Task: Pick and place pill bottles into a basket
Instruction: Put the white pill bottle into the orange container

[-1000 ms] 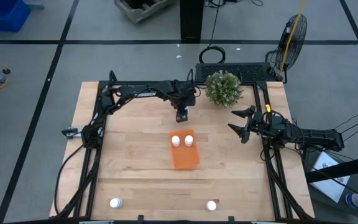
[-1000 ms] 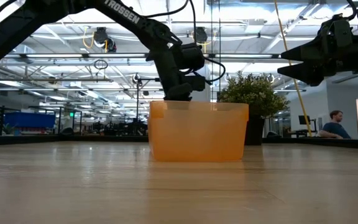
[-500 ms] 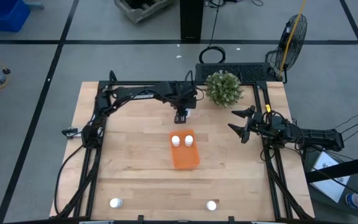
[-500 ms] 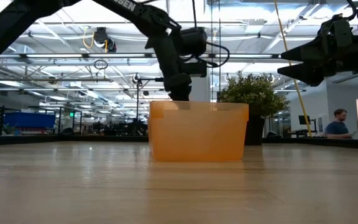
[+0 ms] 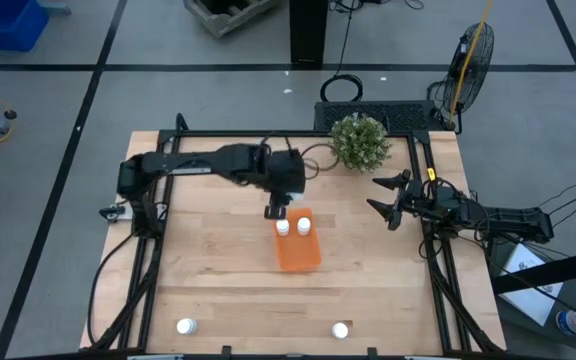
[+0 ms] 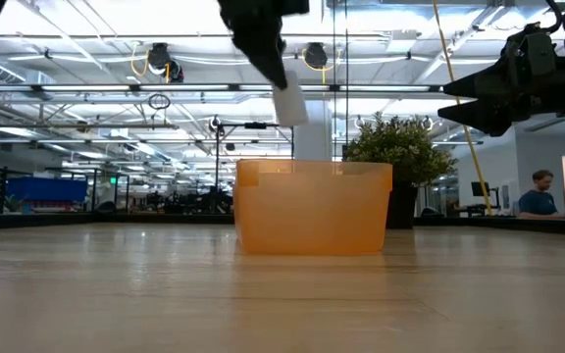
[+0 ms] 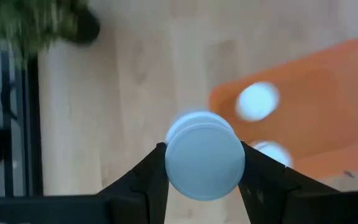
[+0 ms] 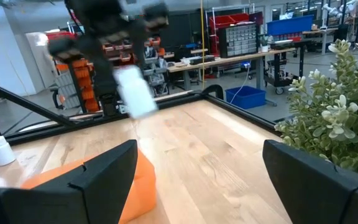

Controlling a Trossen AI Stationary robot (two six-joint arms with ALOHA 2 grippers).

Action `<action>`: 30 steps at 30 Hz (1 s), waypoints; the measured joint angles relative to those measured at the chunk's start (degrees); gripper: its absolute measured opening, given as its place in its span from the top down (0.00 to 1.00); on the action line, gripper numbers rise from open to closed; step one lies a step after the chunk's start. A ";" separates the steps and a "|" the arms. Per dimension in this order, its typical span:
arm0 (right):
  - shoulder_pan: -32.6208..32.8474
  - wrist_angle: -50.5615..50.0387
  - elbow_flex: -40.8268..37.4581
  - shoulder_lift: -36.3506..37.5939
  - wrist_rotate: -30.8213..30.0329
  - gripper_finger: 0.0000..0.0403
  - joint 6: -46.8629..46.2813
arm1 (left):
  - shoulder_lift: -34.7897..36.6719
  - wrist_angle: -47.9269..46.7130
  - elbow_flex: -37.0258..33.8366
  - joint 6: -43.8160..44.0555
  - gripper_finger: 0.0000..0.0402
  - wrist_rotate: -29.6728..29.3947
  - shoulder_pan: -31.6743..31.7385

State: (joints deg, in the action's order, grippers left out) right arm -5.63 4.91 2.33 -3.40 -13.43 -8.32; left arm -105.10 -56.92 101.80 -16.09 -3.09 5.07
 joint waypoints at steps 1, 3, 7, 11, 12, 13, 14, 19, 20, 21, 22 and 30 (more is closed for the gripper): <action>0.00 0.12 0.00 -0.01 0.00 0.16 -0.03 | 0.27 -0.25 0.00 0.68 0.60 0.01 -0.98; -0.01 0.40 0.00 -0.04 0.02 0.16 -0.13 | 0.30 -0.51 0.00 1.99 0.60 0.13 -2.60; 0.00 0.41 0.00 -0.07 0.02 0.16 -0.59 | -1.02 -1.52 0.00 3.75 0.60 0.09 -4.14; 0.00 0.47 0.00 -0.07 0.02 0.16 -0.97 | -3.89 -1.47 -0.04 3.66 0.60 1.20 -4.42; -0.02 0.48 0.00 -0.07 0.03 0.16 -1.20 | -4.42 -1.47 -0.04 3.65 0.60 2.13 -4.38; 0.00 0.52 0.00 -0.07 0.04 0.16 -1.38 | -4.85 -1.49 -0.04 3.78 0.60 3.22 -4.34; -0.02 0.44 0.00 -0.07 0.04 0.16 -1.42 | -5.33 -1.47 -0.04 3.90 0.60 4.19 -4.34; 0.00 0.43 0.00 -0.07 0.12 0.16 -1.41 | -7.30 -1.75 -0.08 4.18 0.60 6.24 -4.94; -0.01 0.43 0.00 -0.07 0.13 0.16 -1.36 | -7.29 -1.75 -0.08 4.27 0.60 6.77 -5.12; 0.00 0.43 0.00 -0.07 0.13 0.16 -1.36 | -7.25 -1.77 -0.08 4.48 0.60 7.74 -5.25; 0.00 0.43 0.00 -0.07 0.11 0.16 -1.33 | -7.23 -1.75 -0.07 4.61 0.60 8.94 -5.37; -0.02 0.43 0.00 -0.07 0.09 0.16 -1.31 | -7.39 -1.69 -0.10 5.89 0.60 11.02 -6.04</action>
State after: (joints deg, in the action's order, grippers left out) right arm -5.65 5.34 2.33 -3.46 -13.34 -9.62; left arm -112.49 -58.61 101.70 -10.20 7.92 -0.97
